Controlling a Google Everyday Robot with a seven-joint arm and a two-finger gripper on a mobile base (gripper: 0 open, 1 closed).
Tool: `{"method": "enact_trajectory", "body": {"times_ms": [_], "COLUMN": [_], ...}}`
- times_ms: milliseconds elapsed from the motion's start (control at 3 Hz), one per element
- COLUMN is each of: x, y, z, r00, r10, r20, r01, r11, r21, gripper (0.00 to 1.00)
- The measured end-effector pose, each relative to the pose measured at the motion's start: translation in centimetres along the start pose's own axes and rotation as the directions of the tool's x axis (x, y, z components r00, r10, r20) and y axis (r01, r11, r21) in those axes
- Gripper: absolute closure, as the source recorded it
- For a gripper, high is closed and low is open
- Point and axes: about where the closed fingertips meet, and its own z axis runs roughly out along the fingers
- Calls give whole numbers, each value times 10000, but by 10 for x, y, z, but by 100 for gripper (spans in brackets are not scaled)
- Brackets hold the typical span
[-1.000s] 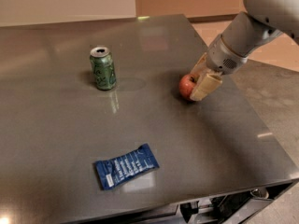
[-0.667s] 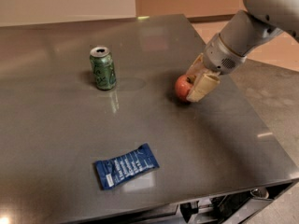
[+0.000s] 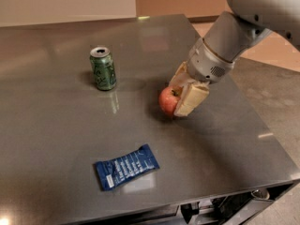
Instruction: Move apple near rxbar blueberry
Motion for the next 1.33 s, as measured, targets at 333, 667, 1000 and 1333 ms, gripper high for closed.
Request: {"method": "enact_trajectory", "body": {"times_ms": [333, 667, 1000, 1333], "x": [-17, -24, -30, -33], "y": [28, 46, 61, 71], "z": [10, 20, 26, 32], "r00": [9972, 9918, 9856, 9804], "r10": [-663, -1133, -1517, -1764], "r20": [-360, -592, -748, -874], "r01": [644, 1084, 1437, 1649], "r11": [9966, 9908, 9843, 9784], "r21": [-515, -814, -1024, -1245], "gripper": [100, 100, 100, 85]}}
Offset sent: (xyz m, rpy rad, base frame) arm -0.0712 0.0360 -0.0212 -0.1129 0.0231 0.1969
